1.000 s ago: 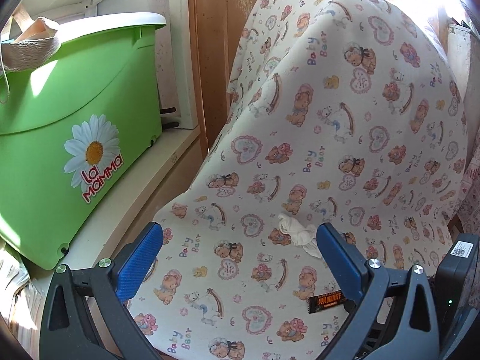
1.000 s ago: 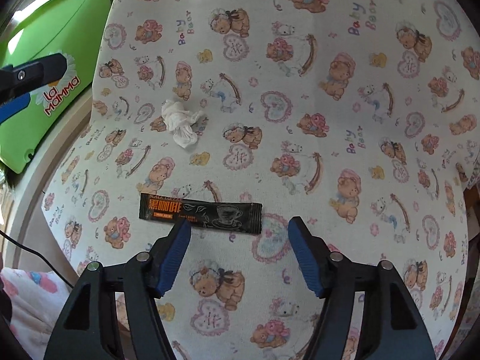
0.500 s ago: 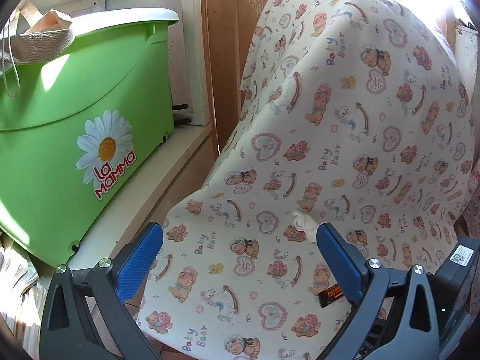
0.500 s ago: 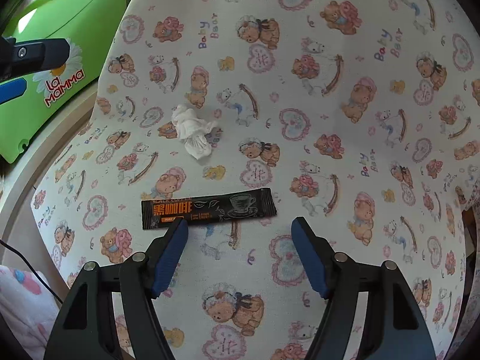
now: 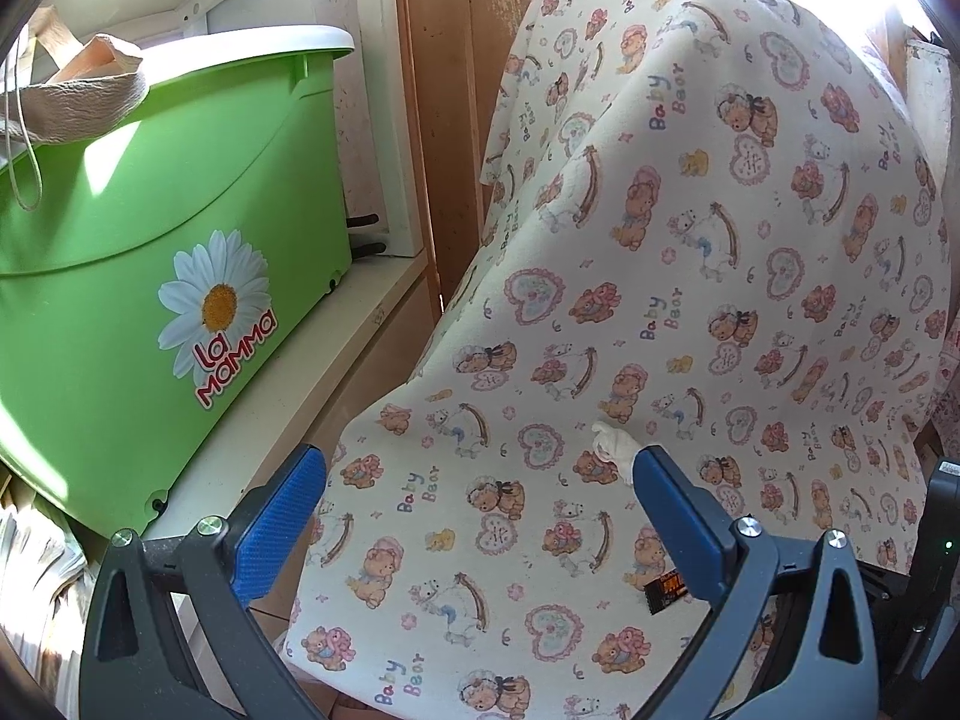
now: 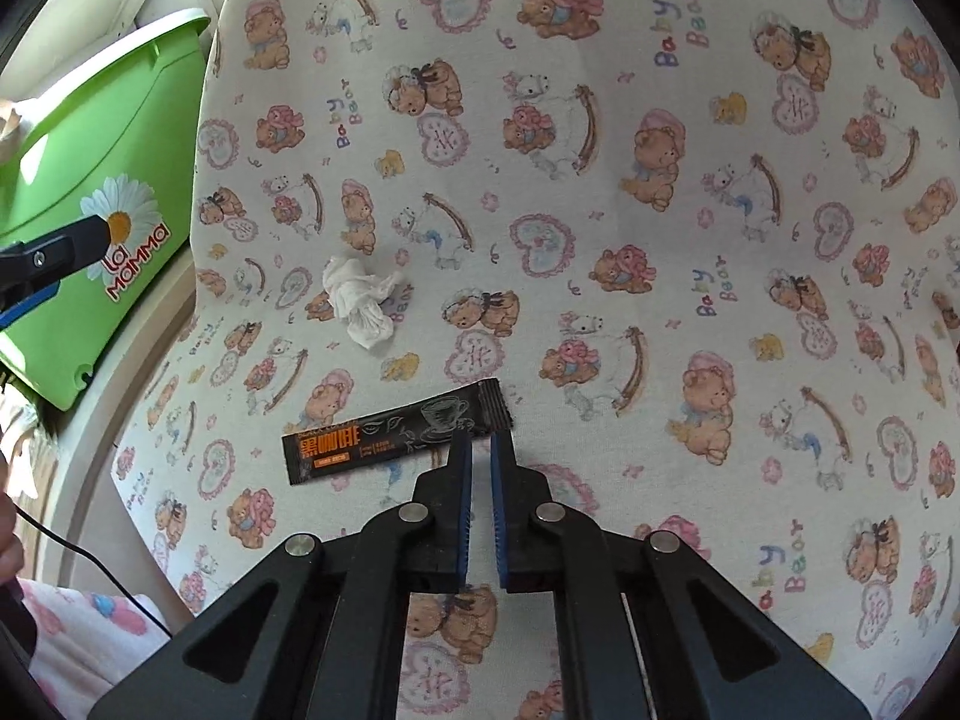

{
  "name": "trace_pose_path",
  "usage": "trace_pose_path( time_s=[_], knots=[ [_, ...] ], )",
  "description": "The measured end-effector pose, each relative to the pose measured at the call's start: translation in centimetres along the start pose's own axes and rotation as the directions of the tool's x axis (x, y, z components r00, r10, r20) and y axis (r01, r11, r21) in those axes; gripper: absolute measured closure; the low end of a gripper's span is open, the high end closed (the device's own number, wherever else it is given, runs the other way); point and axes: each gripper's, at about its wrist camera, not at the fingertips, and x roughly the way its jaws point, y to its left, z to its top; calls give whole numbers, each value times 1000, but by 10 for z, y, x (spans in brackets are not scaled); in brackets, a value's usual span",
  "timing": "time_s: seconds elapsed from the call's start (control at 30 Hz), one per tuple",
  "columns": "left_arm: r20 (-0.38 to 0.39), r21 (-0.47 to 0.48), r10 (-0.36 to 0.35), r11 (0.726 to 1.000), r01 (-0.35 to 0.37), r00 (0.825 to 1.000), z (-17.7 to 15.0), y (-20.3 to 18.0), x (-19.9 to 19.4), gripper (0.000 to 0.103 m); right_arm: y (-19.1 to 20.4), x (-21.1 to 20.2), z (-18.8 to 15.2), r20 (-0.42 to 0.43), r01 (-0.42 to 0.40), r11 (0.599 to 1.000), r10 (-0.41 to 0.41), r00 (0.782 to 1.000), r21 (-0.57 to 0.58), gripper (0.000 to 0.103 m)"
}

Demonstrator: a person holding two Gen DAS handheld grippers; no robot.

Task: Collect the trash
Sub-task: 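Close the right tool on the dark coffee packet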

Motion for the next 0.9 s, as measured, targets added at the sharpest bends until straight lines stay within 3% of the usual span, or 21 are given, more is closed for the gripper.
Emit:
trace_pose_path(
  time_s=[0.07,0.13,0.2,0.53,0.6,0.67,0.7,0.73,0.77,0.9],
  knots=[
    [-2,-12,-2,1000,2,1000,1,1,0,2,4,0,0,-1,-19,1000,19,1000,5,81],
    [-5,-21,-5,1000,5,1000,2,1,1,2,15,5,3,-1,-46,999,46,999,6,50],
    [-5,-27,-8,1000,8,1000,3,1,1,2,28,10,3,-2,-40,999,40,999,-6,35],
    [-17,-33,8,999,-8,1000,5,1,6,2,76,43,6,56,202,958,-194,979,-202,29],
    [-24,-32,8,999,-9,1000,3,1,8,1,76,44,6,49,200,960,-194,980,-194,29],
    [-30,-28,9,1000,-10,1000,3,2,9,2,75,42,6,40,198,960,-194,980,-199,36],
    [-34,-24,7,1000,-8,999,3,3,10,2,74,39,5,39,198,960,-194,980,-199,49],
    [-39,-21,4,1000,-5,999,3,3,11,1,70,34,4,38,192,960,-188,981,-202,69],
    [-46,-19,0,1000,-1,999,2,3,12,2,67,30,4,35,182,962,-179,983,-204,80],
    [-63,-23,-30,999,29,998,0,1,16,2,47,17,1,29,121,980,-118,993,-157,89]
  ],
)
